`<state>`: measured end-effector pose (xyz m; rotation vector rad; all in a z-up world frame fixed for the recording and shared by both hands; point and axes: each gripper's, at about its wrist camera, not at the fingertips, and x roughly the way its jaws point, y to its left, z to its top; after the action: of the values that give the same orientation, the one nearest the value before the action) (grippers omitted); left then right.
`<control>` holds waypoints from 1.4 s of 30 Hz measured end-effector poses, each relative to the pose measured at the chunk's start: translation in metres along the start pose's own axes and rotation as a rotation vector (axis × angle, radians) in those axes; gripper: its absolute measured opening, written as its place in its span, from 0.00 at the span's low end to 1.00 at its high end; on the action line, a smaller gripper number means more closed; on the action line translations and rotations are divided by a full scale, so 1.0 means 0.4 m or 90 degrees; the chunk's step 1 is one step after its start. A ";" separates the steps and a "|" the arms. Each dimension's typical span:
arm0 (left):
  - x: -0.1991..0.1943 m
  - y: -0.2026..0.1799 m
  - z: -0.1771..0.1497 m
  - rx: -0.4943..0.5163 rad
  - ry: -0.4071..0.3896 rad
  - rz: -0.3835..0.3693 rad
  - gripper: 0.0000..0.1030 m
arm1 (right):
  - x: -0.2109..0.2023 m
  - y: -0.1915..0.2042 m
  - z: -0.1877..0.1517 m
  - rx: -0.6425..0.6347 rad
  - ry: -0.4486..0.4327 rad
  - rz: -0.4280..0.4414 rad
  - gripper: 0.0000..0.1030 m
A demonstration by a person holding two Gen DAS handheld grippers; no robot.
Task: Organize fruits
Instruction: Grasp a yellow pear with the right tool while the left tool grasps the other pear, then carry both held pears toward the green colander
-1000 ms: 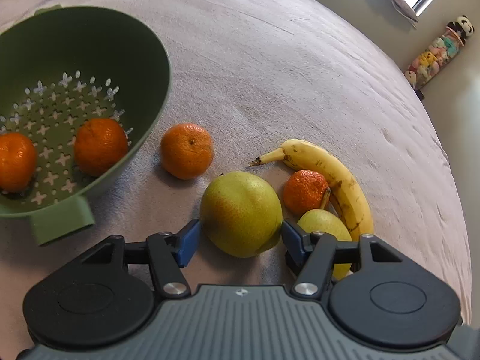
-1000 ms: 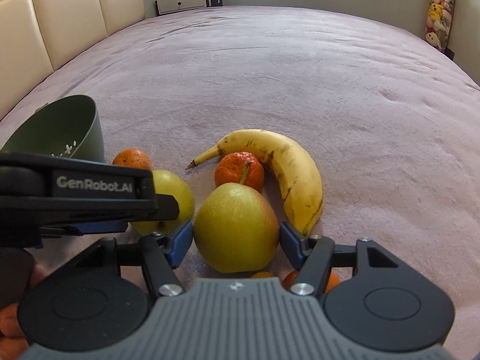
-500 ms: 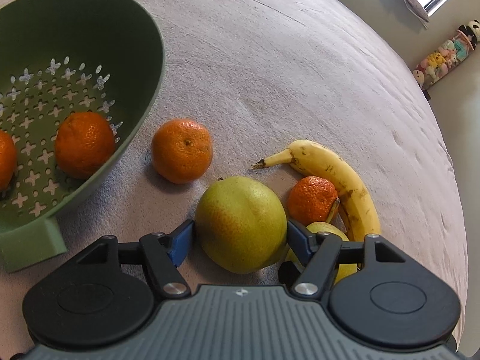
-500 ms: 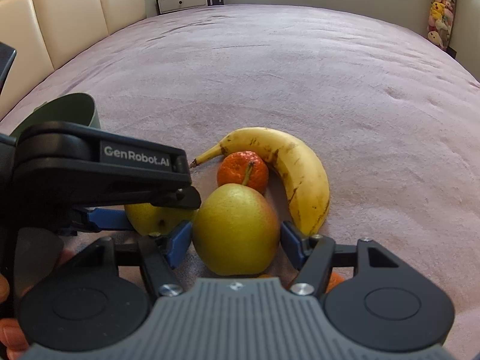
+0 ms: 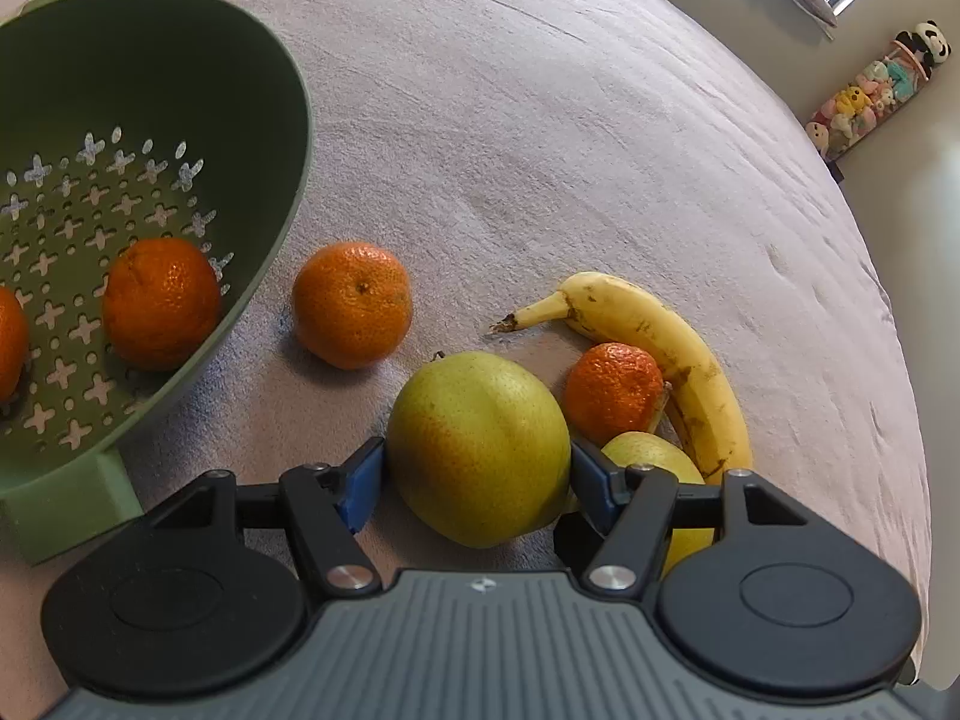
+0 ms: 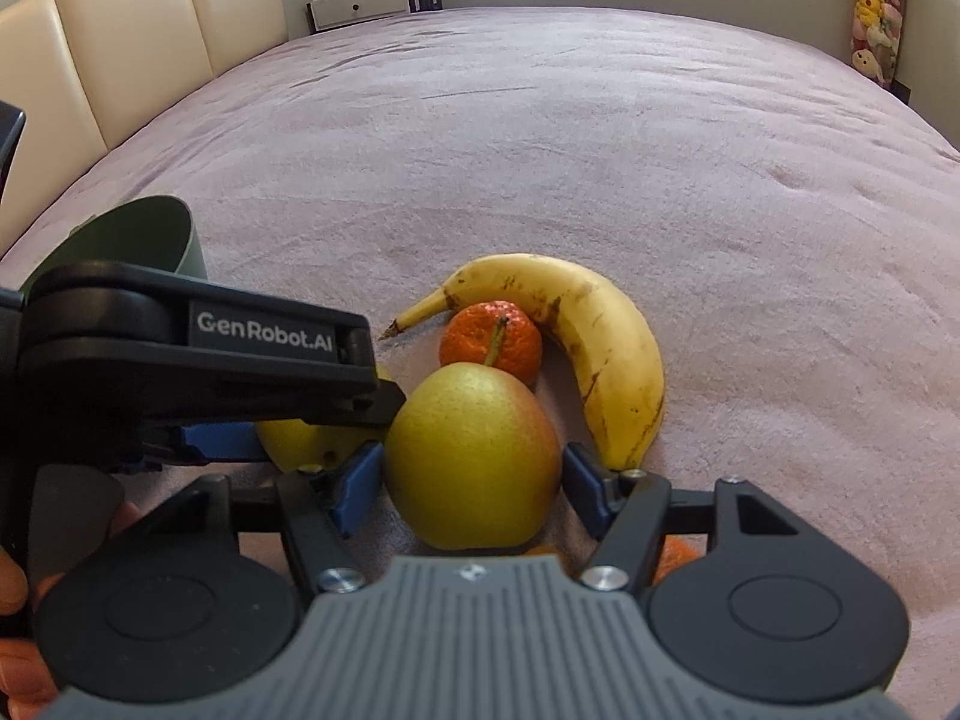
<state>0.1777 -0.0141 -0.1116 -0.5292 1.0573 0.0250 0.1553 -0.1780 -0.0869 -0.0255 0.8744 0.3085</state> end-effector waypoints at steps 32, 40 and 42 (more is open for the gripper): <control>-0.237 -0.072 0.004 0.100 -0.054 -0.044 0.72 | -0.143 0.022 0.025 -0.033 -0.019 -0.050 0.61; -0.329 -0.065 0.042 0.127 -0.084 -0.043 0.73 | -0.202 0.054 0.055 -0.051 -0.046 -0.039 0.61; -0.351 -0.059 0.053 0.134 -0.092 -0.040 0.72 | -0.216 0.067 0.064 -0.059 -0.055 -0.034 0.61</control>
<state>0.1307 0.0064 0.0228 -0.3631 0.8900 -0.1009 0.1154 -0.1707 -0.0021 -0.1211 0.7714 0.2982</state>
